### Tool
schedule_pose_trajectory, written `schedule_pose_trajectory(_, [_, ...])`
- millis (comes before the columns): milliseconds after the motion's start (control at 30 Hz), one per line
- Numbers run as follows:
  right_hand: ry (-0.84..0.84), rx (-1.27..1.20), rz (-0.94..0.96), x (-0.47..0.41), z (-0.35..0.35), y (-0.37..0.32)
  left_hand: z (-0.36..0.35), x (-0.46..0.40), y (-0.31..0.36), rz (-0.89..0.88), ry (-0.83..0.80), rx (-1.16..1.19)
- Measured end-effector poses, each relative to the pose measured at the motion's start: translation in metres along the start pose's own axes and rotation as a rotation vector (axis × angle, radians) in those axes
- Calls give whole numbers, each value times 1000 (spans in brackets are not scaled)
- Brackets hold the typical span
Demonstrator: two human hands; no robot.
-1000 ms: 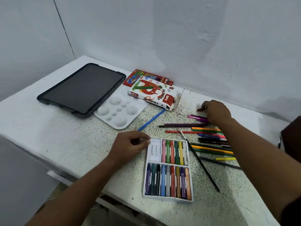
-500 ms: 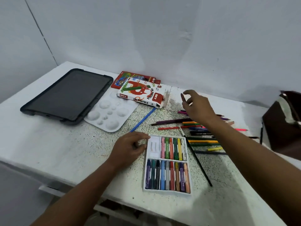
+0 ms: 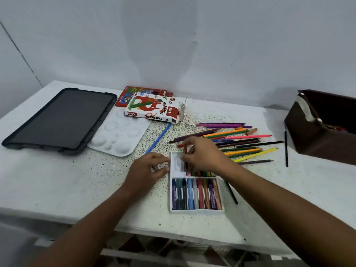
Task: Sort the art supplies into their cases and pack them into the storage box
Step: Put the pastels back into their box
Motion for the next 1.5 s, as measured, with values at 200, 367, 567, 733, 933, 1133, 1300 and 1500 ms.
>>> schedule_pose_trajectory(200, [24,197,8,3,-11,-6,-1,0,-3,-63,24,-32])
schedule_pose_trajectory(367, [10,251,31,8,-9,-7,-2,0,-4,-87,33,-32])
schedule_pose_trajectory(567, [16,249,63,15,-8,-4,-1,1,-2,-99,41,-40])
schedule_pose_trajectory(733, [0,274,93,14,-8,-3,-2,1,-3,-113,51,-46])
schedule_pose_trajectory(933, [23,294,128,12,-7,-1,-2,1,-4,-114,51,-41])
schedule_pose_trajectory(1133, [-19,302,139,11,-7,-1,-3,0,-3,-110,54,-43])
schedule_pose_trajectory(1300, [-32,332,157,6,-13,4,-2,1,-3,-124,52,-59])
schedule_pose_trajectory(1500, [-1,362,163,-2,-24,13,-2,1,-2,-88,60,-50])
Point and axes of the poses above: each hand's wrist, its own x-axis away from the middle knuckle, its own z-axis out of the back of the hand, y = z × x, the point moved 1 cm from there along -x, towards the middle knuckle, and after that the axes turned 6 degrees about x, right-handed, at the moved point
